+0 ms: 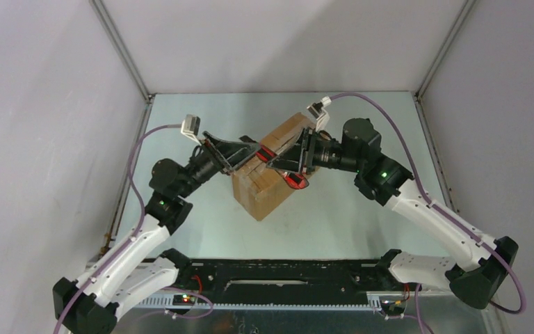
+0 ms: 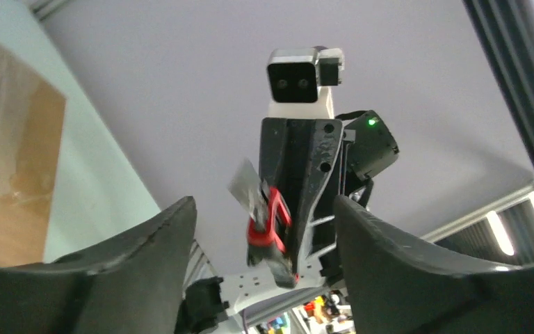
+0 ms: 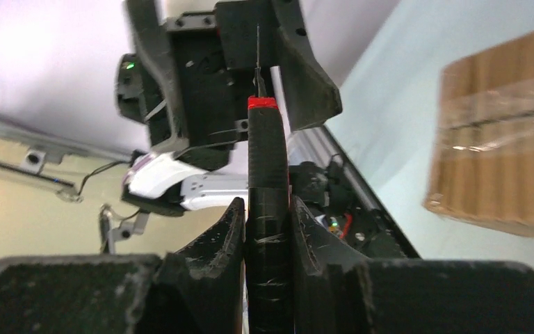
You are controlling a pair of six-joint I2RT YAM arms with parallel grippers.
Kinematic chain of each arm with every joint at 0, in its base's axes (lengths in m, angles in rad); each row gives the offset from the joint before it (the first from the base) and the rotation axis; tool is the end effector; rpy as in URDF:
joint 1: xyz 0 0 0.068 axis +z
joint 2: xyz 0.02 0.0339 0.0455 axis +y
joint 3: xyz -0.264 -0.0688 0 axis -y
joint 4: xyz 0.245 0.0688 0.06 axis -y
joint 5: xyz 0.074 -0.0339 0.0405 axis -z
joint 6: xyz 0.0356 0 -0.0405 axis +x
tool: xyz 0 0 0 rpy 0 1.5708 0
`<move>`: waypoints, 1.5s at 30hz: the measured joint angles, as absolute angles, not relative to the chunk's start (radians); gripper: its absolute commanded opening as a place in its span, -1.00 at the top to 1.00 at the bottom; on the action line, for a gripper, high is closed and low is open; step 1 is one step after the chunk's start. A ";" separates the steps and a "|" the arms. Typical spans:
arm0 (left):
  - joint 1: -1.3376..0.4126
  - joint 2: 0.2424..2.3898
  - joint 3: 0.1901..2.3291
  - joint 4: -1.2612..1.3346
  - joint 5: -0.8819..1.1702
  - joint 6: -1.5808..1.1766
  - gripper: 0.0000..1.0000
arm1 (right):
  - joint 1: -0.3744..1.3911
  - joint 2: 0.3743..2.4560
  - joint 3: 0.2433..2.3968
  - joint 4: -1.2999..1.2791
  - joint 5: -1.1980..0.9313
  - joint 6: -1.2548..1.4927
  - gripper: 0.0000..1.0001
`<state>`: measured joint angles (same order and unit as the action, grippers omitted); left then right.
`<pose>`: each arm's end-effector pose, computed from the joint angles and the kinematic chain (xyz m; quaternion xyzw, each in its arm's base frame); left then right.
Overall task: Unpack the express box
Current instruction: Cut the express box at the center of the board.
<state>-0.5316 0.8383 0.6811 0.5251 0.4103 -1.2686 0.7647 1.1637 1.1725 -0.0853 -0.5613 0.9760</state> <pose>0.1603 -0.1108 0.3690 -0.0429 0.5773 -0.7040 0.4114 0.1772 0.1963 0.4101 -0.1128 0.7208 0.6302 0.2655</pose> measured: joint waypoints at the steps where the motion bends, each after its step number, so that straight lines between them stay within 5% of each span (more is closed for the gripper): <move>1: -0.532 0.833 0.687 0.475 0.403 -1.252 -0.83 | 0.750 1.160 1.172 -0.114 -0.558 0.962 1.00; 17: -0.532 0.652 0.796 -0.403 0.102 -0.923 -0.99 | 0.350 1.158 1.166 -0.492 -0.088 0.622 1.00; 29: -0.519 0.805 0.780 -0.483 0.030 -0.895 -0.94 | 0.300 1.404 1.165 -0.419 0.096 0.405 1.00; 45: -0.310 1.037 0.868 -0.419 0.118 -0.782 -0.72 | 0.552 1.275 1.105 -0.529 0.140 0.350 1.00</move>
